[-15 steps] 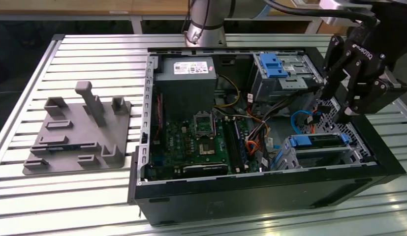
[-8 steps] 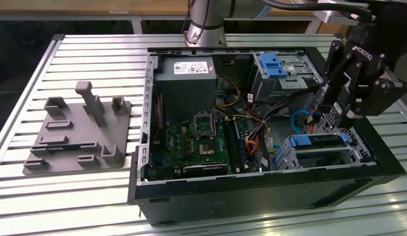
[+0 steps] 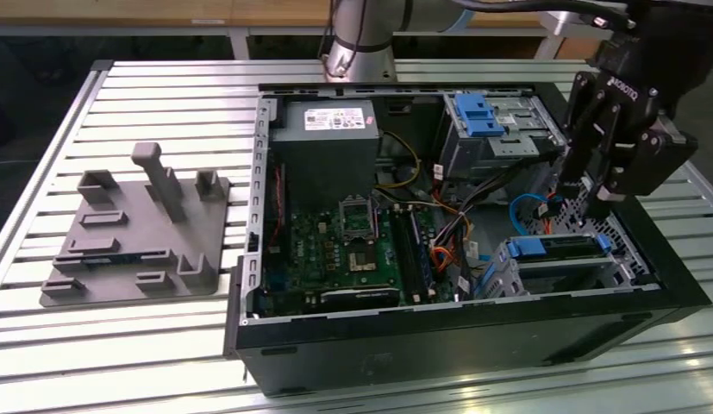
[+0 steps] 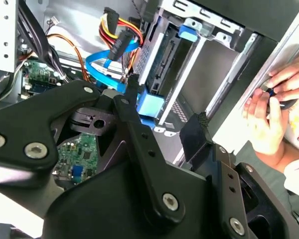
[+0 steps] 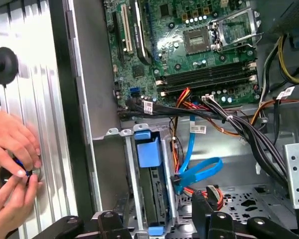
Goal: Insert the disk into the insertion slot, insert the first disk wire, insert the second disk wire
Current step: 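Insert the first disk wire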
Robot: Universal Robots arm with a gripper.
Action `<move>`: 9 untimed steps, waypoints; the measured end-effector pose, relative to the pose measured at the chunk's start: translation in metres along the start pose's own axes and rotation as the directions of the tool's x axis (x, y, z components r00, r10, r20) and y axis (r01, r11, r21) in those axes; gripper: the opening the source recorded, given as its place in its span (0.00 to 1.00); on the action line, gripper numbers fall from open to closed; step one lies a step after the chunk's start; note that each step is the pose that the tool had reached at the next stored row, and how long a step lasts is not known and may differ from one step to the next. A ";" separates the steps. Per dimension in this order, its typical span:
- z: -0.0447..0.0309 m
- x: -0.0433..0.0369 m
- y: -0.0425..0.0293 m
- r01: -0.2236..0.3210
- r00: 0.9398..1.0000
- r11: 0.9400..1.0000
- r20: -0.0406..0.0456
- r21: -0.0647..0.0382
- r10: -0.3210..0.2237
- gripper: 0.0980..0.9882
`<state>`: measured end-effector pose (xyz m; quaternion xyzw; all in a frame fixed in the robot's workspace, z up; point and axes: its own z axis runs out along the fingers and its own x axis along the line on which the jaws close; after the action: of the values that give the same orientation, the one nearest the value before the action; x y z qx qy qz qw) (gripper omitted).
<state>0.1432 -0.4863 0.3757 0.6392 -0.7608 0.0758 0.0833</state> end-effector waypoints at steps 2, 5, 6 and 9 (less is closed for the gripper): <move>0.0002 -0.0061 -0.0007 0.000 1.000 1.000 -0.013 0.002 0.000 0.58; 0.0013 -0.0143 -0.0035 -0.001 1.000 1.000 -0.028 0.004 0.001 0.58; 0.0020 -0.0171 -0.0047 -0.001 1.000 1.000 -0.031 0.005 0.001 0.58; 0.0046 -0.0251 -0.0075 -0.001 0.999 1.000 -0.032 0.004 0.001 0.58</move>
<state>0.1547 -0.4645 0.3657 0.6375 -0.7596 0.0877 0.0943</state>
